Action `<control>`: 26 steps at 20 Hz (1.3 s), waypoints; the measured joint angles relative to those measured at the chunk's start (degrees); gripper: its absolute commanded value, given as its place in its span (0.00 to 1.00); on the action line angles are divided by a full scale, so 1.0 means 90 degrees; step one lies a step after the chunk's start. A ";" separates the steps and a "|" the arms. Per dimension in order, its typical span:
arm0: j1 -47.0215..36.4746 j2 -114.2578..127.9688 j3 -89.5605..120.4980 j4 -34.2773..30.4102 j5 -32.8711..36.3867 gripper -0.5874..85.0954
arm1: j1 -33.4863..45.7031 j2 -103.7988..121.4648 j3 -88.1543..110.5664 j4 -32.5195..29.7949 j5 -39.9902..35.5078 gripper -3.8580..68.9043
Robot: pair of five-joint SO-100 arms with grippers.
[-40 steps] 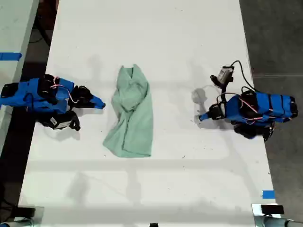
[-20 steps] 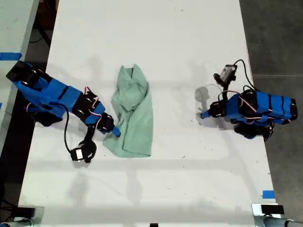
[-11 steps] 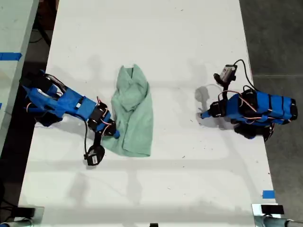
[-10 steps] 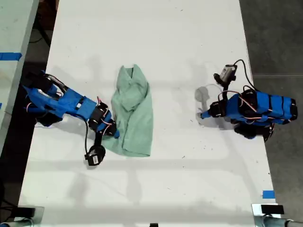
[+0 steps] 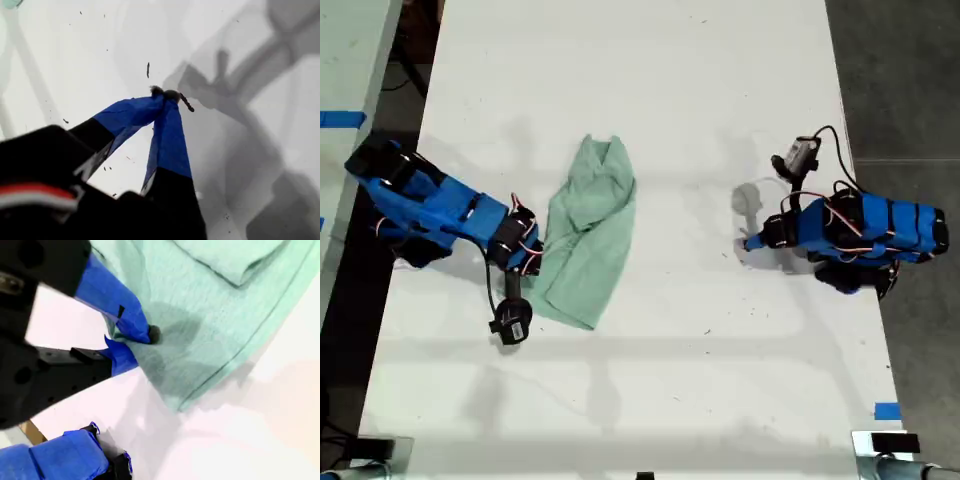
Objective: Fold t shirt
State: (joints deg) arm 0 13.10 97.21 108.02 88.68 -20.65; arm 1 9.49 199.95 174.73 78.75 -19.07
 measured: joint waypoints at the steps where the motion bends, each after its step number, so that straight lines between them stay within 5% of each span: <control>1: 0.0029 0.0342 -0.0020 0.0068 -0.0117 0.00 | 0.0000 0.0000 0.0000 0.0000 0.0000 0.03; 7: 0.0049 0.0732 -0.1270 0.0195 0.0049 0.00 | 0.0000 0.0000 0.0000 0.0000 0.0000 0.03; 12: -0.0361 -0.1318 -0.3477 0.0195 0.1289 0.00 | 0.0000 0.0000 0.0000 0.0000 0.0000 0.03; 15: -0.0596 -0.2969 -0.5088 0.0117 0.2012 0.20 | 0.0000 0.0000 0.0000 0.0000 0.0000 0.03; 18: -0.0635 -0.3477 -0.5312 -0.0068 0.2285 0.26 | 0.0000 0.0000 0.0000 0.0000 0.0000 0.03; 23: -0.0635 -0.3437 -0.5322 -0.0039 0.2324 0.23 | 0.0000 0.0000 0.0000 0.0000 0.0000 0.03; 26: -0.0635 -0.2773 -0.5117 0.0127 0.2197 0.12 | 0.0000 0.0000 0.0000 0.0000 0.0000 0.03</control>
State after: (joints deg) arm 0 7.38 72.25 61.96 89.82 -0.88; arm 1 9.49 199.95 174.73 78.75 -19.07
